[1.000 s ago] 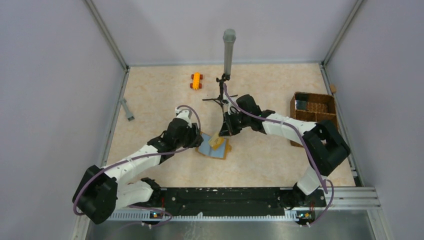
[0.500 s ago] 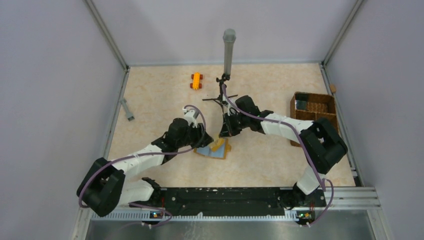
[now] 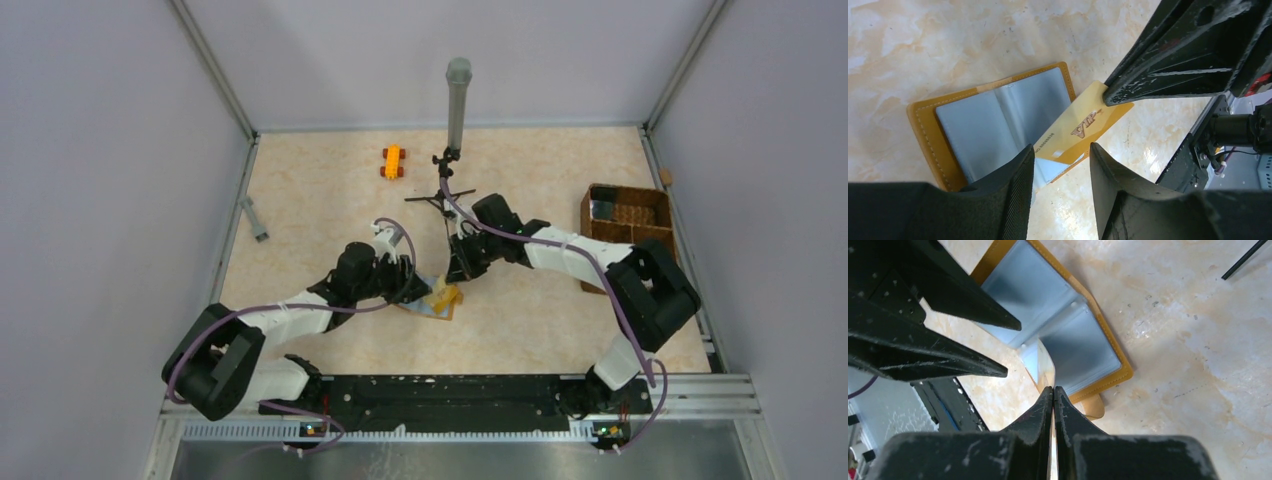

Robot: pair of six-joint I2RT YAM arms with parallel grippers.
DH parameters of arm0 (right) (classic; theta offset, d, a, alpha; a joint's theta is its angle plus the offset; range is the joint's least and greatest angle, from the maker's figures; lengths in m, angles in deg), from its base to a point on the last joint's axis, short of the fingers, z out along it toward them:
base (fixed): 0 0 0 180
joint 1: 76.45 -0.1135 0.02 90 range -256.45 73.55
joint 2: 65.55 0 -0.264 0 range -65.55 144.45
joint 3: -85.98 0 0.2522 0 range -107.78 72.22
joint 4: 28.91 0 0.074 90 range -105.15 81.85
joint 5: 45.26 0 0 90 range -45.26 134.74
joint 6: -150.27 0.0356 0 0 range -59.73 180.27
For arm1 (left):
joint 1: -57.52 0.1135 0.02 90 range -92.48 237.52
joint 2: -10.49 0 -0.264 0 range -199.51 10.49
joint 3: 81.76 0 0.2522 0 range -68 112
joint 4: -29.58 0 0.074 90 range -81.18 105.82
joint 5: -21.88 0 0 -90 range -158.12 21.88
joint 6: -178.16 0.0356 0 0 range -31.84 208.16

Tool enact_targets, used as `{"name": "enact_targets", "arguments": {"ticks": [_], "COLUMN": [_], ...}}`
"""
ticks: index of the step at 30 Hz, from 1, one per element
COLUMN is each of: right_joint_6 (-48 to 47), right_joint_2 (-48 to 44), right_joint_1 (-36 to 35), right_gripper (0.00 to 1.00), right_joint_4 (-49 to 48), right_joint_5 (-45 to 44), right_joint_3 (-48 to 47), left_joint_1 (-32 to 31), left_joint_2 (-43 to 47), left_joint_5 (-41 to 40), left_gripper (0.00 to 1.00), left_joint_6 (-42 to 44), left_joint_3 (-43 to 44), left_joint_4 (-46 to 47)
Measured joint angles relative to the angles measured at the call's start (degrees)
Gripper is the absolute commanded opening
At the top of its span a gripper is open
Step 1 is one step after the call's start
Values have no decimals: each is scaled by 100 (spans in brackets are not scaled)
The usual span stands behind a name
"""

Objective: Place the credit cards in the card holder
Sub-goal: Insert the credit card into the card holder.

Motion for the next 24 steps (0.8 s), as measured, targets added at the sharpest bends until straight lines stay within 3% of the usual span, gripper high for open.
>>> {"name": "enact_targets", "arguments": {"ticks": [10,24], "right_joint_6": [-494,-686], "right_joint_2": [-275,-275], "right_joint_1": [2,2], "right_gripper": [0,0], "right_joint_4": [352,446], "right_joint_5": [662,1233], "right_joint_3": [0,-17], "left_joint_1": [247,273], "left_joint_2": [-175,-691], "left_joint_5": [713,1777], "left_gripper": [52,50], "left_joint_6": [271,293], "left_joint_3": [-28,-33], "left_joint_4": [341,837]}}
